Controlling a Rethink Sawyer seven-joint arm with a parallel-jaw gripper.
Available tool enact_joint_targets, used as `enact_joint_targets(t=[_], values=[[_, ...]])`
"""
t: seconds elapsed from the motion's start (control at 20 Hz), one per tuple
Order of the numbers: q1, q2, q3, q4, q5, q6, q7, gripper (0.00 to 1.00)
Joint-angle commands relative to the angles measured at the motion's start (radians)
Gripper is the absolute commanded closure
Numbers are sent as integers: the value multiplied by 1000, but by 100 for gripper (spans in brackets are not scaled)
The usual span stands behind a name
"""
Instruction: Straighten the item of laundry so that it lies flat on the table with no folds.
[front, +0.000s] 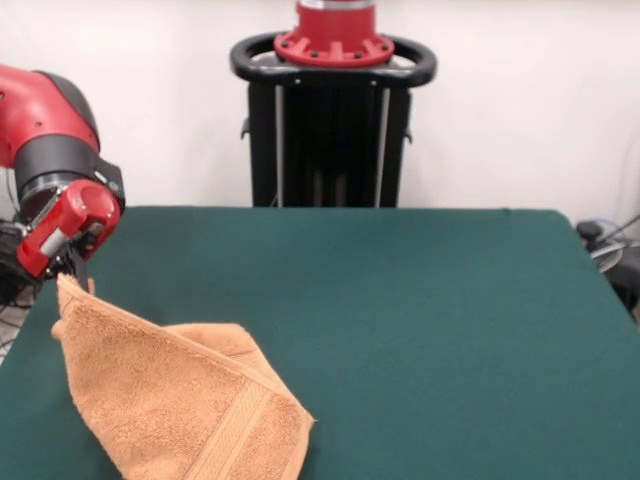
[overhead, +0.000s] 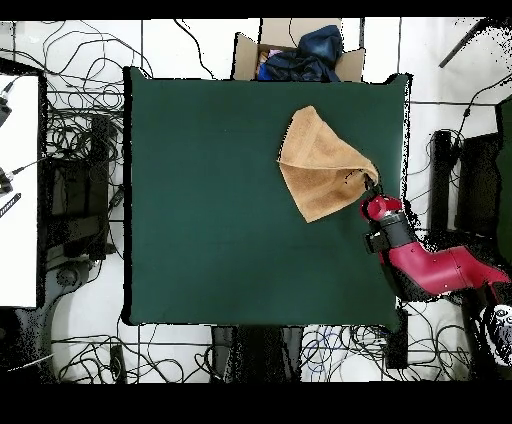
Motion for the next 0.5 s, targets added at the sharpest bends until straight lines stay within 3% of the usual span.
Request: enact_joint_targets(t=[0.05,0.15,0.5], values=[[27,46,47,3,-19,4,557,100],[26,44,50,12,-23,-16,618,100],[51,60,13,-14,-77,-64,669,100]])
